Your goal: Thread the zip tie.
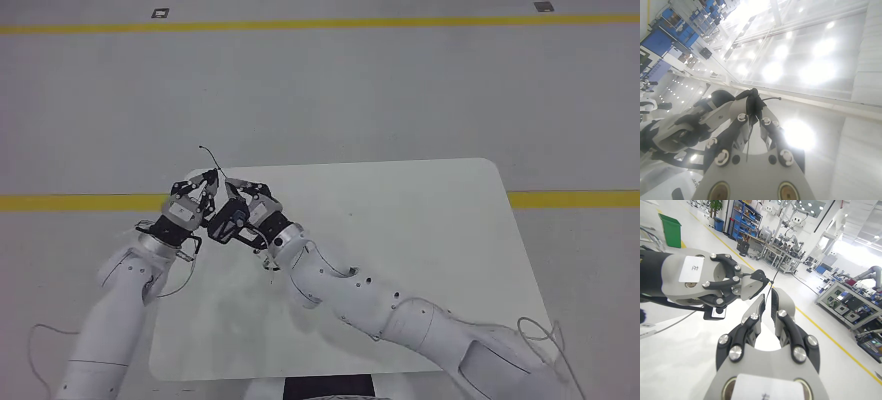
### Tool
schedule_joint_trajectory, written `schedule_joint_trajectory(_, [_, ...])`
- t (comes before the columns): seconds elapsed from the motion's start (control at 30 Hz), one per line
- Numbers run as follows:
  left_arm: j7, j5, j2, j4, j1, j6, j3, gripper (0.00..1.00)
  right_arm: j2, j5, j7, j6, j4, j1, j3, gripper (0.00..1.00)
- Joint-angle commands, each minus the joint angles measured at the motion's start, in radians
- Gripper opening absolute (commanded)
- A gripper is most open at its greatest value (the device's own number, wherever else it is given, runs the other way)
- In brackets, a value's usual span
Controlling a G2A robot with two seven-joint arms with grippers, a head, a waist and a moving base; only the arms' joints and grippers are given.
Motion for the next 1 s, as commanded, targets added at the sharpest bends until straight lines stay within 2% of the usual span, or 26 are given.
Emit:
schedule_joint_trajectory(0.0, [0.000,0.000,0.000,0.000,0.000,0.000,0.000,0.00,0.004,0.000,0.015,0.000,0.010,0.004,-0.003,0.00])
schedule_joint_trajectory(0.33, [0.000,0.000,0.000,0.000,0.000,0.000,0.000,0.00,0.043,0.000,0.081,0.000,0.014,-0.009,-0.003,0.00])
schedule_joint_trajectory(0.7, [0.000,0.000,0.000,0.000,0.000,0.000,0.000,0.00,0.082,0.000,0.134,0.000,-0.020,-0.029,-0.011,0.00])
schedule_joint_trajectory(0.73, [0.000,0.000,0.000,0.000,0.000,0.000,0.000,0.00,0.084,0.000,0.145,0.000,-0.021,-0.031,-0.007,0.31])
schedule_joint_trajectory(0.77, [0.000,0.000,0.000,0.000,0.000,0.000,0.000,0.00,0.087,0.000,0.156,0.000,-0.023,-0.035,0.001,1.00])
schedule_joint_trajectory(0.87, [0.000,0.000,0.000,0.000,0.000,0.000,0.000,0.00,0.103,0.000,0.171,0.000,-0.037,-0.054,0.044,1.00])
schedule_joint_trajectory(0.97, [0.000,0.000,0.000,0.000,0.000,0.000,0.000,0.00,0.125,0.000,0.121,0.000,-0.107,-0.134,0.145,1.00])
